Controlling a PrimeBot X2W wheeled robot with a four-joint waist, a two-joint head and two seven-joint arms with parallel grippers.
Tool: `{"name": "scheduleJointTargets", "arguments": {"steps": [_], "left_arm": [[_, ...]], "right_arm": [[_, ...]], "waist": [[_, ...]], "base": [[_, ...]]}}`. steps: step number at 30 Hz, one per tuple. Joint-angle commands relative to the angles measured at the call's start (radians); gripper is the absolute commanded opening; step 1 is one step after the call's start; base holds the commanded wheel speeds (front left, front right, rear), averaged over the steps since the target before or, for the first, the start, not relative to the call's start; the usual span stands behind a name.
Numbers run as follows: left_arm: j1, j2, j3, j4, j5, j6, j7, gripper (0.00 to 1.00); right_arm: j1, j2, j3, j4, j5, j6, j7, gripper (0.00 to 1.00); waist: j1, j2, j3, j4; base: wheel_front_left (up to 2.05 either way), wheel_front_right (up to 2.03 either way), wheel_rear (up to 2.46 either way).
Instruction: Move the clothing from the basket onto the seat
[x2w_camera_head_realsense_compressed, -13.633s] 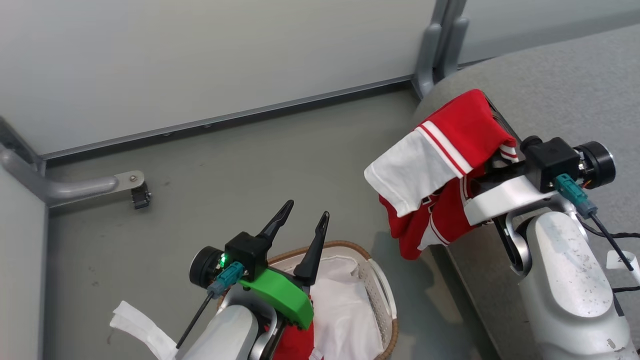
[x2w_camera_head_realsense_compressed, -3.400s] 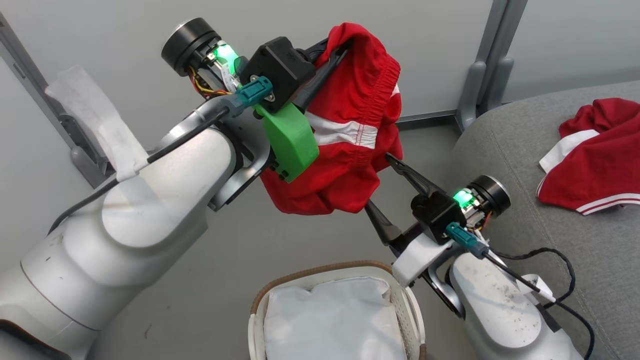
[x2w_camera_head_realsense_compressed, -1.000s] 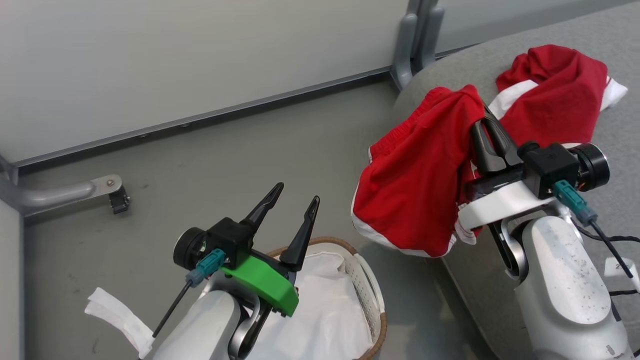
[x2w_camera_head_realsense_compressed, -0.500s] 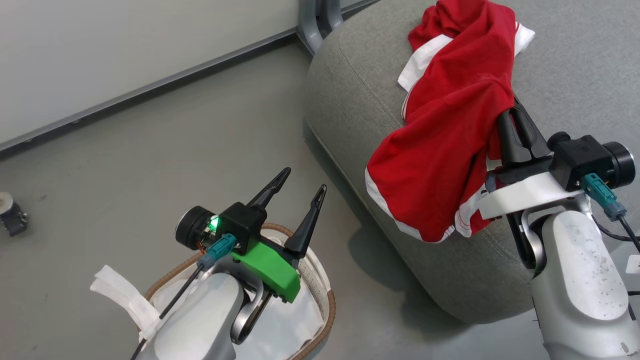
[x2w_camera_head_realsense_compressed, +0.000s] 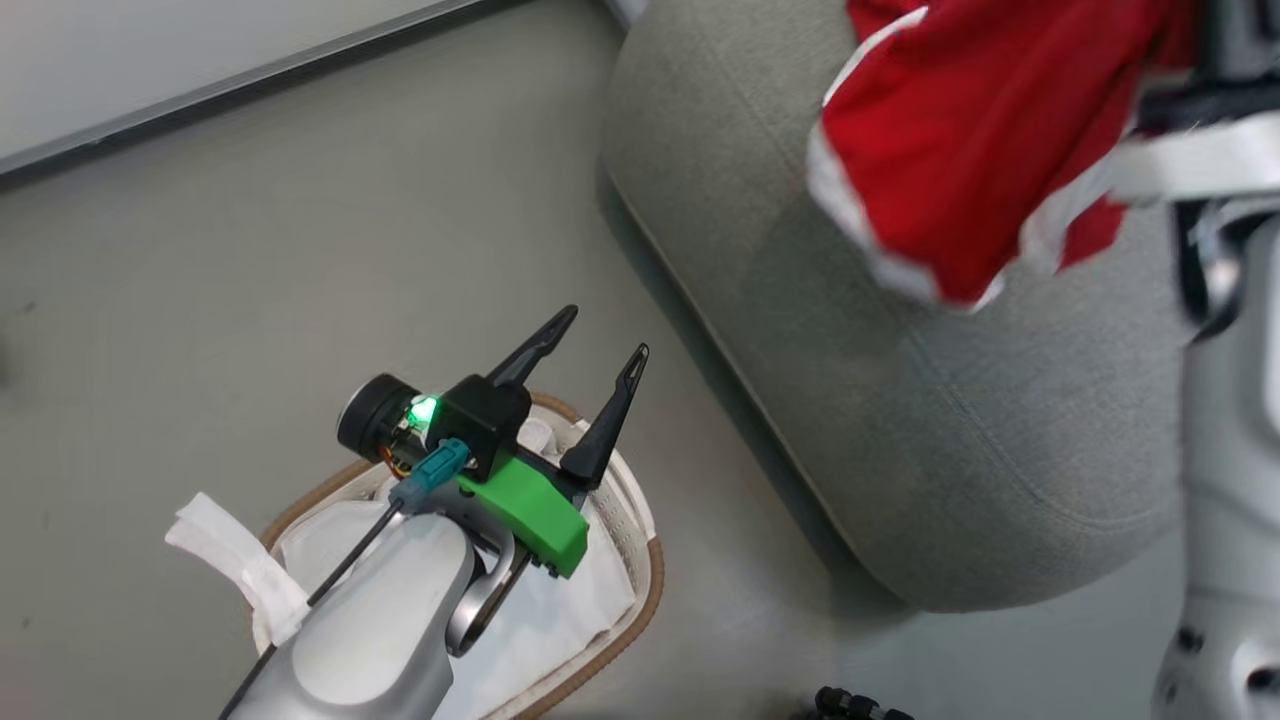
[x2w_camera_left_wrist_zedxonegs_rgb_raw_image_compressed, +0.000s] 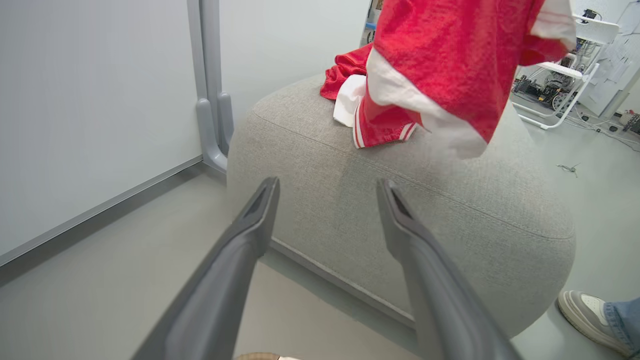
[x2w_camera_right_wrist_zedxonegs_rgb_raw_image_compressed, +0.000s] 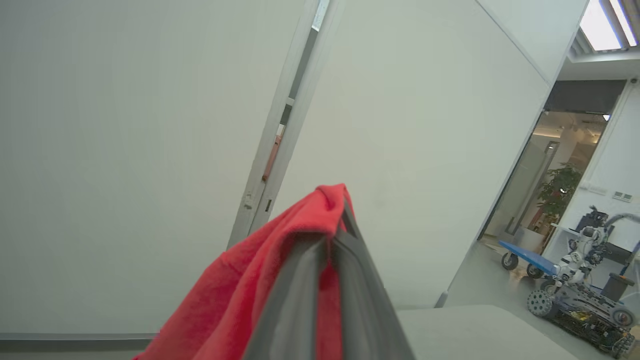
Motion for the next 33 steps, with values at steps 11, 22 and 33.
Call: {"name": "scheduleJointTargets", "arguments": {"steps": [11,22,33], "left_arm": [[-0.076,0.011,-0.029,-0.006,0.019,0.001,0.004,1.0],[-0.104,0.041,-0.022,-0.036,0.022,0.017,0.016,1.0],[-0.081,0.078,-0.023,-0.07,0.015,0.036,0.045,1.0]], "right_arm": [[-0.362,-0.342,-0.151,0.136,-0.08,-0.001,0.0,0.0],[-0.388,-0.448,-0.29,0.442,-0.089,-0.001,0.0,0.0],[-0.2,-0.326,-0.313,0.568,-0.213,-0.001,0.0,0.0]], "waist": [[-0.0001,0.0083,0.132,0.192],[-0.0001,0.0083,0.229,0.241],[-0.0001,0.0083,0.266,0.214]], "base": [[0.0,0.0,0.0],[0.0,0.0,0.0],[0.0,0.0,0.0]]}}
